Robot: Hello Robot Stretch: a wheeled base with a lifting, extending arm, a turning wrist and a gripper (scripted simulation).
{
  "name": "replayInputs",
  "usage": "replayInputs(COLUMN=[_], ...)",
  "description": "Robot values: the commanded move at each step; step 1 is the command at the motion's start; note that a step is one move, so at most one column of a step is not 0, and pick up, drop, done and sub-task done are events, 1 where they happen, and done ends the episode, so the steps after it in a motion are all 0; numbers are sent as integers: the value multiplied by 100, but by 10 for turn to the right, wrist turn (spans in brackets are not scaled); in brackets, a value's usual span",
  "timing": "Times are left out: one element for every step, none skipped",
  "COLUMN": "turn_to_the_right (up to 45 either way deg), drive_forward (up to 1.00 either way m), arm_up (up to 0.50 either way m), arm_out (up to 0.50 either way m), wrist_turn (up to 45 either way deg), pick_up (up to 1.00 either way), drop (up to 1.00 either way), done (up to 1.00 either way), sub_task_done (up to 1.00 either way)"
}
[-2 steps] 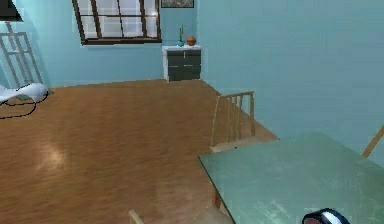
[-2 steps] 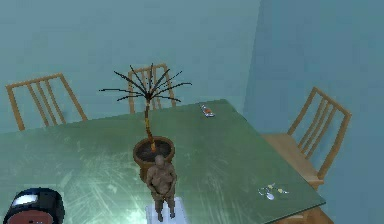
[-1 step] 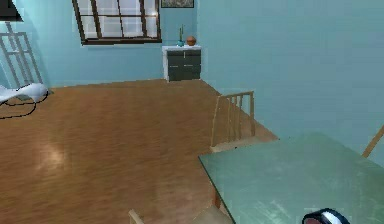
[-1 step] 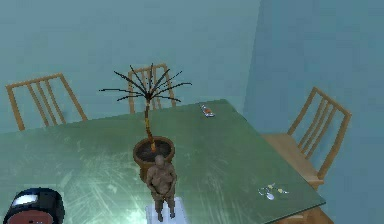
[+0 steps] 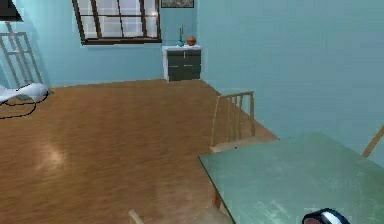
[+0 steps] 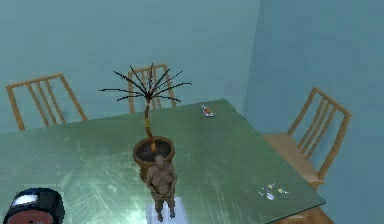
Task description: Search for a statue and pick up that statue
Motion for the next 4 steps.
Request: replayInputs(turn_to_the_right=[0,0,0,0], drive_forward=[0,0,0,0], arm_up=[0,0,0,0], arm_out=[10,0,0,0], wrist_turn=[0,450,450,450], pick_up=[0,0,0,0], drop=[0,0,0,0], done=[0,0,0,0], sub_task_done=[0,0,0,0])
